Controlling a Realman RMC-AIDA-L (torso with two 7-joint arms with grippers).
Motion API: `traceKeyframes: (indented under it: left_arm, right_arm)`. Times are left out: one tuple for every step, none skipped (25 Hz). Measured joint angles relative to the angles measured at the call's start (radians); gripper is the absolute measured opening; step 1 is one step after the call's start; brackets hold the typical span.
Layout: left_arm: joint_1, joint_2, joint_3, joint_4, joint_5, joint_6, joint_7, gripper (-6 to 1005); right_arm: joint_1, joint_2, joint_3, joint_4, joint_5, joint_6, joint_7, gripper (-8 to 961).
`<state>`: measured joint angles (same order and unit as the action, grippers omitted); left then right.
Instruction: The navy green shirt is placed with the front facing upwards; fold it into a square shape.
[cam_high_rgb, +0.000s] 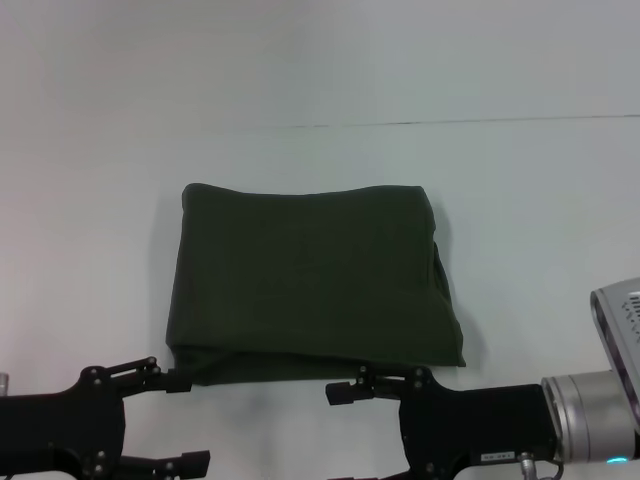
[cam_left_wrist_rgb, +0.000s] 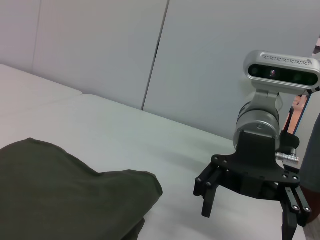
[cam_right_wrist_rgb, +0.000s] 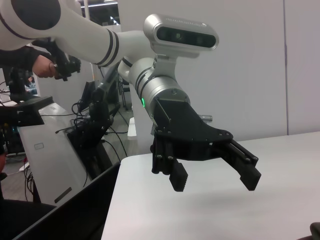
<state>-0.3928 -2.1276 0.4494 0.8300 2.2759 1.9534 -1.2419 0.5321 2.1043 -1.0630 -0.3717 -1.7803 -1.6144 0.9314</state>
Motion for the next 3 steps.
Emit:
traceKeyframes:
  left_arm:
    - [0.0,0.0,0.0,0.001,0.001,0.0,0.0,947]
    - [0.0,0.0,0.0,0.001,0.001,0.0,0.0,947]
    - [0.0,0.0,0.0,0.001,0.002,0.0,0.0,947]
  right_arm:
    - [-0.001,0.0,0.0,0.0,0.0,-0.001,-0.002,924]
    - [-0.002,-0.001,0.0,0.0,0.0,-0.002,-0.005,924]
    - [-0.002,-0.001,0.0,0.0,0.0,-0.003,-0.008,924]
